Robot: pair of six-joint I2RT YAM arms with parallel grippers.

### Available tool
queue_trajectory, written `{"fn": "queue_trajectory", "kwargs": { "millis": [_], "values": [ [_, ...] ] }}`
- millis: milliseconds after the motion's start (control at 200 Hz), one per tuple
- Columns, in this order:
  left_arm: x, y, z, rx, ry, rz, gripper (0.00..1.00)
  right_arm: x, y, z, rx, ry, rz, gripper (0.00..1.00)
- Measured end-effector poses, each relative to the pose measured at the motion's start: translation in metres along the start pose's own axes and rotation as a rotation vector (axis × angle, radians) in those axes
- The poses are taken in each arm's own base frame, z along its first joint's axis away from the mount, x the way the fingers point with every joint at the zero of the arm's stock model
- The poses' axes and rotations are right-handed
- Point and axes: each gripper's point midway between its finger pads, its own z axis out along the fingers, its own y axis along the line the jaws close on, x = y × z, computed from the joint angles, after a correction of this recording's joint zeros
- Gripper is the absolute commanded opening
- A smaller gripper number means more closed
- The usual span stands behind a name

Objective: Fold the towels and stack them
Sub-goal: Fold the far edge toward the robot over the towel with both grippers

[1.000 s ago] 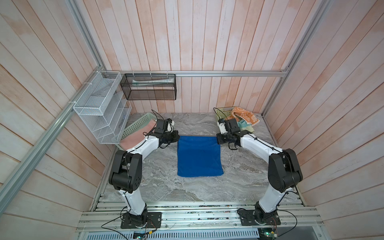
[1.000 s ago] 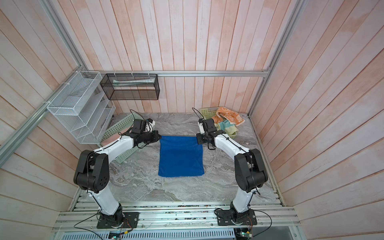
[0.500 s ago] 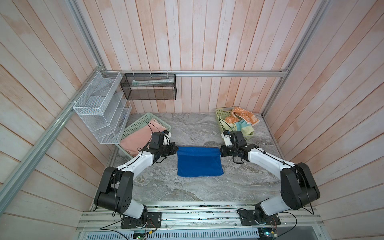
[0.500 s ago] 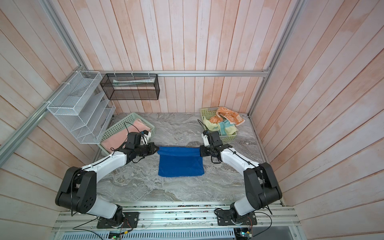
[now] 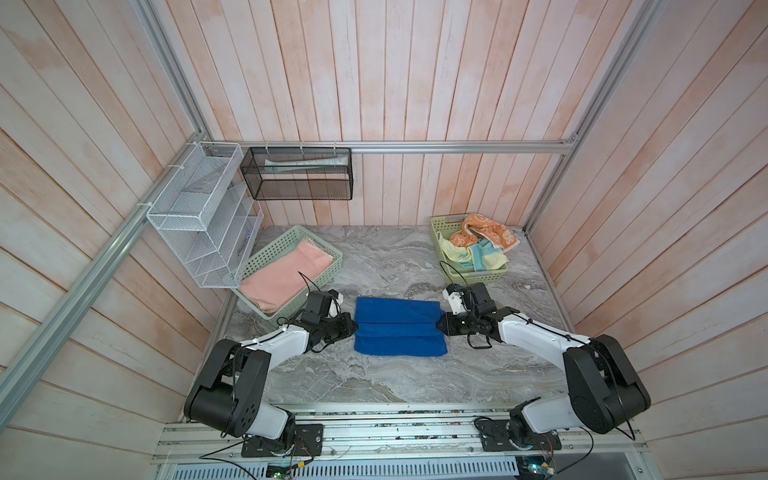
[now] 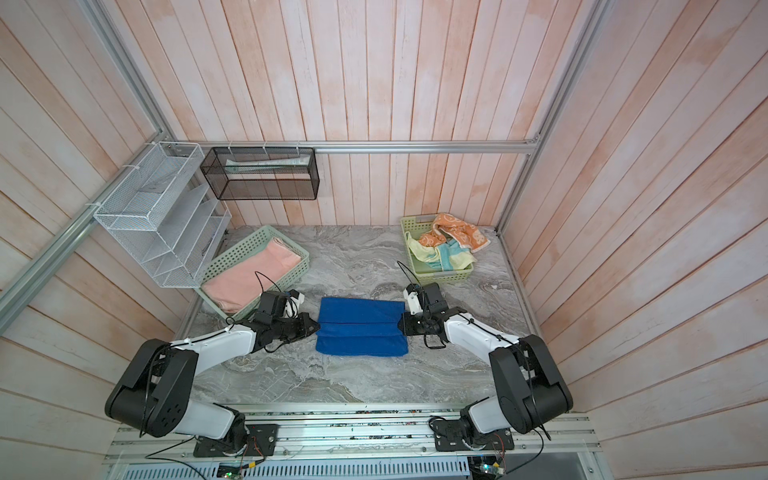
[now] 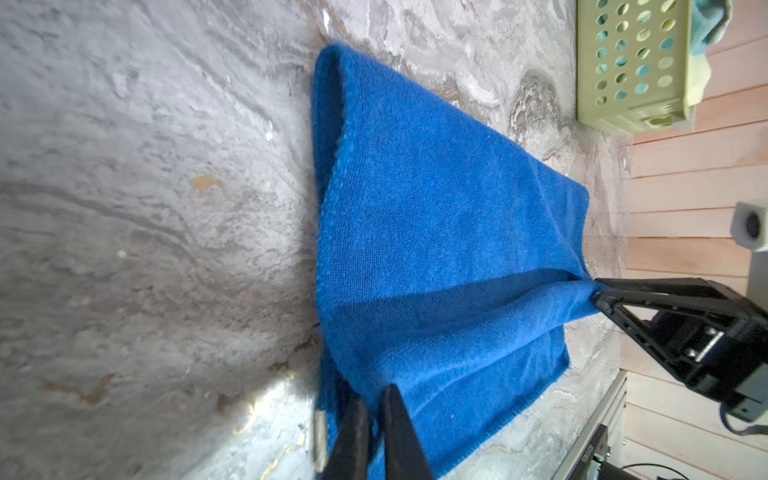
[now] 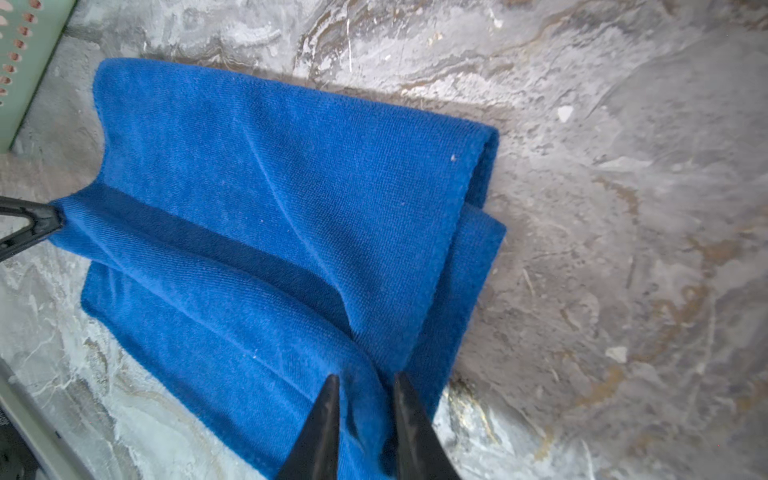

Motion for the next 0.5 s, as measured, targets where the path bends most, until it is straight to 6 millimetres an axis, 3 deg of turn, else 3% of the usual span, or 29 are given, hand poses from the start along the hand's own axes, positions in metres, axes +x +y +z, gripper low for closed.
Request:
{"fn": "queue_trajectory", "kwargs": {
  "millis": [165,365,500],
  "values": [
    [-0.002,-0.002,0.000,0.010,-0.005,0.000,0.00,0.002,0.004,0.000,-0.023,0.009,0.008,0.00],
    [-0.007,-0.013,-0.010,0.028,-0.026,0.017,0.00,0.005,0.005,-0.002,-0.022,0.029,0.015,0.00],
    [-0.017,-0.028,-0.024,0.052,-0.060,0.046,0.00,-0.005,0.013,-0.017,-0.029,0.005,0.006,0.00]
  ]
}}
